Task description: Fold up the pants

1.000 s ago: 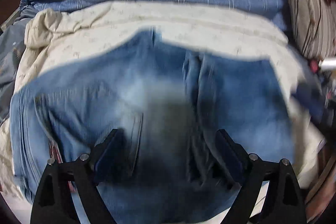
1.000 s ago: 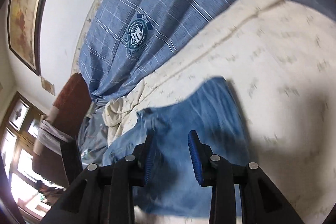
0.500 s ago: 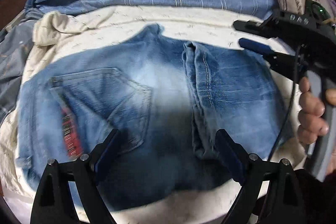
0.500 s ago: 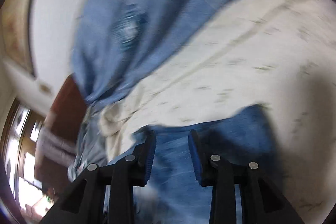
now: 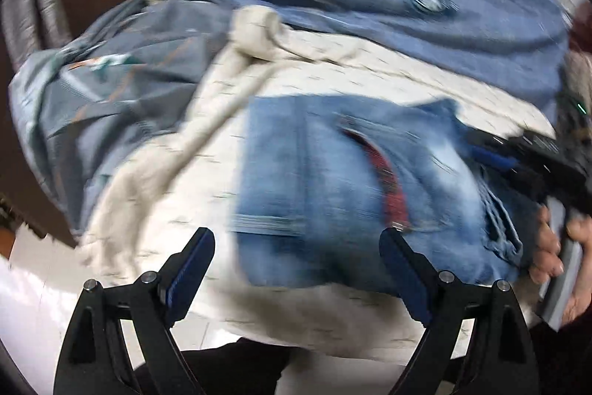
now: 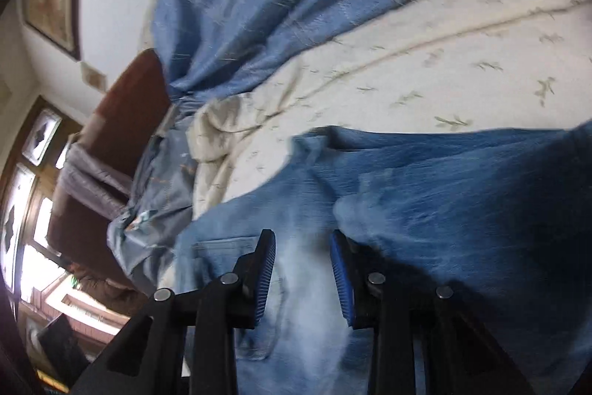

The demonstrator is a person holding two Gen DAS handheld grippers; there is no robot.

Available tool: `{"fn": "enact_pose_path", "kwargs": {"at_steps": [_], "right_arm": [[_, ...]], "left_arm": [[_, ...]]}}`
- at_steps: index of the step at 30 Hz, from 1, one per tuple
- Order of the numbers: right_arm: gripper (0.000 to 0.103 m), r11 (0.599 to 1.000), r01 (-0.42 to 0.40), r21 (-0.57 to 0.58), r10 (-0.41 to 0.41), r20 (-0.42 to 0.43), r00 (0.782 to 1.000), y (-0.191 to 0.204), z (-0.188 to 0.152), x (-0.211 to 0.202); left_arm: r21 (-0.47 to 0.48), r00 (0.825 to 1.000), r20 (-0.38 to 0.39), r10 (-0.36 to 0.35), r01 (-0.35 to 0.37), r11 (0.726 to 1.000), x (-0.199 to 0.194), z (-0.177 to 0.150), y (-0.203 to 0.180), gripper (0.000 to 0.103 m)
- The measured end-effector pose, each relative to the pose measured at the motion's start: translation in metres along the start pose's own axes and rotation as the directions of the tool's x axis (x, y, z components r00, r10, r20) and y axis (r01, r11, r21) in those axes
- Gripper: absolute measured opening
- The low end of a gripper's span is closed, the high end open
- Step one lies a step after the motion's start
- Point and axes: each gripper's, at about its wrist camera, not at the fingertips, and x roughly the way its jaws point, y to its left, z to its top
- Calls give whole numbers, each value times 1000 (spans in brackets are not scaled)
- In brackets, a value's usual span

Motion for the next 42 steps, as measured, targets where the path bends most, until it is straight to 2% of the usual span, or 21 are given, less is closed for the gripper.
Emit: {"fn": "enact_pose_path", "kwargs": {"at_steps": [6,11,14,16,19,21,23,27,28,29,32,37,42], "right_arm": [[34,996,-70,-60,71,17,997,19,-18,-39],[34,994,-35,-103,26,-86,996,18,-42,-53],[35,995,-37,-97,19,-182,983,9,-63,-44],[34,996,-32,-80,13,-228,974,2,-76,-33],[34,994,-69,-81,49,-221,974,7,-81,-39],[35,991,-92,-100,70,-202,977,13,-79,-47],[35,983,-149,-106,133,-147,980,19,-73,-60],[35,972,-216,-94,210,-73,975,28,-63,-71],[35,970,-225,-95,219,-67,973,31,-62,-71],[35,967,-236,-99,231,-67,971,37,-60,-67],[35,958,-253,-137,244,-80,966,58,-60,-57],[35,947,-261,-188,243,-113,964,81,-68,-41],[35,947,-245,-205,227,-109,968,85,-70,-36]], "left_arm": [[-98,1000,18,23,-21,995,1,8,30,91],[-111,1000,-24,20,-23,994,21,4,27,91],[-95,999,-44,24,-28,995,35,1,18,91],[-78,994,-98,44,-51,996,52,-3,13,91],[-110,989,-144,31,-48,993,65,-6,14,91],[-124,990,-141,14,-32,992,63,-4,18,91],[-124,992,-123,32,-47,991,55,0,24,91],[-165,995,-99,8,-25,986,40,7,40,91],[-169,995,-95,19,-35,985,36,9,43,91],[-168,995,-79,63,-75,983,28,10,45,91],[-177,996,-47,69,-77,981,12,12,56,91],[-197,995,-52,80,-89,976,-3,6,64,91],[-167,996,-21,89,-91,982,-27,4,54,91]]}}
